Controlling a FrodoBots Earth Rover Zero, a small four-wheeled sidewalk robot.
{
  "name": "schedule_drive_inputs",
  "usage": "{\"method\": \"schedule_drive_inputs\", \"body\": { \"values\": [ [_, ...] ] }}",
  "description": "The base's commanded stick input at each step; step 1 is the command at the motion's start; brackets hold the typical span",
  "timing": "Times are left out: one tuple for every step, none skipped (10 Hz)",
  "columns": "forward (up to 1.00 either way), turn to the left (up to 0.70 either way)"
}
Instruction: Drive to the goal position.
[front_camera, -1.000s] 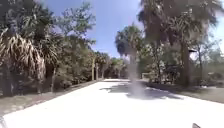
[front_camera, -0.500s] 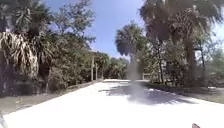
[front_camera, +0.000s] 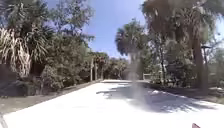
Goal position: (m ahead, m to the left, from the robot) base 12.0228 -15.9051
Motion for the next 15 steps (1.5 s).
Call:
{"method": "schedule_drive_inputs", "body": {
  "values": [
    [0.70, 0.00],
    [0.70, 0.00],
    [0.70, 0.00],
    [0.70, 0.00],
    [0.70, 0.00],
    [0.70, 0.00],
    [0.70, 0.00],
    [0.70, 0.00],
    [0.70, 0.00],
    [0.70, 0.00],
    [0.70, 0.00],
    [0.70, 0.00],
    [0.70, 0.00],
    [0.70, 0.00],
    [0.70, 0.00]
  ]
}}
